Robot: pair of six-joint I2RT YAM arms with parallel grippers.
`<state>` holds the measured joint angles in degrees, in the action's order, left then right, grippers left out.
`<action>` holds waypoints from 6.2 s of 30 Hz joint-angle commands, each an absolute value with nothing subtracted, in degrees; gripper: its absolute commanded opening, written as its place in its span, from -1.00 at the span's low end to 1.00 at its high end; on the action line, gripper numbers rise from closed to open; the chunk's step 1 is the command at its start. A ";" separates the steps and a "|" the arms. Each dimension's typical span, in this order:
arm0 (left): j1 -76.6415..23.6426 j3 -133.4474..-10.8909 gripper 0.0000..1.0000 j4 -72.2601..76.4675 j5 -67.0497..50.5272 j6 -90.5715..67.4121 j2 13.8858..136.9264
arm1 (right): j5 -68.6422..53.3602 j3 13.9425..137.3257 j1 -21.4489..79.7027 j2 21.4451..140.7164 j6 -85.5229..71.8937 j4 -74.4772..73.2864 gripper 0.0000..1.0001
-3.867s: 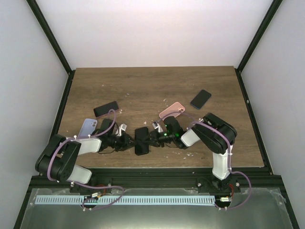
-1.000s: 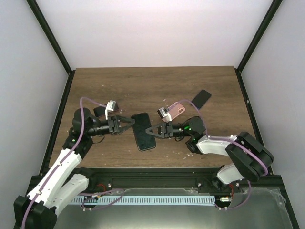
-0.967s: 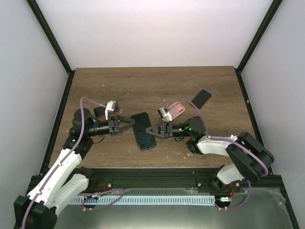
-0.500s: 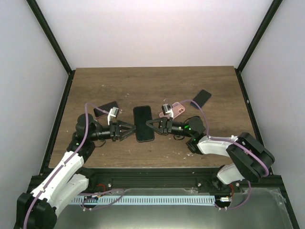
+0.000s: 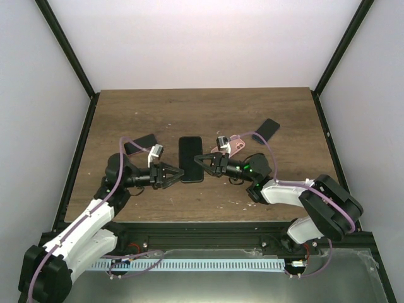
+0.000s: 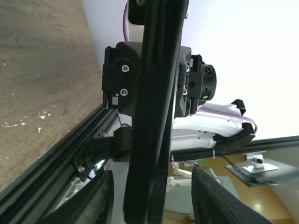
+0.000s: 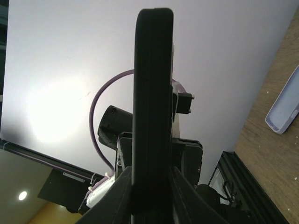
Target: Put the phone into the phone case
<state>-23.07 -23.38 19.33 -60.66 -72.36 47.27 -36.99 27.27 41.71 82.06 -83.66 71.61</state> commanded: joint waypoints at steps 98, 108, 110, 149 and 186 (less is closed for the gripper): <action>-22.39 -36.50 1.00 -27.10 -32.62 -36.55 51.74 | -15.08 29.65 39.59 76.59 -54.46 6.95 0.45; -22.41 -40.97 1.00 -30.58 -31.20 -30.56 47.93 | -7.33 39.15 29.04 74.75 -43.38 -9.12 0.80; -22.41 -41.25 1.00 -30.76 -30.74 -29.80 47.25 | -4.83 43.04 26.20 76.82 -41.35 -12.70 0.85; -22.45 -45.30 0.68 -11.07 -26.15 -34.89 76.33 | 11.99 83.94 5.89 114.64 -32.79 -26.72 0.97; -32.41 -78.59 0.15 -0.11 -18.83 -23.50 123.27 | 10.83 96.37 3.68 127.07 -43.12 -35.54 0.89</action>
<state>-30.96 -77.01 0.51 -20.86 -26.87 122.08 10.44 93.82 4.19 125.08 -42.35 -33.19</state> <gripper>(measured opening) 0.584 0.953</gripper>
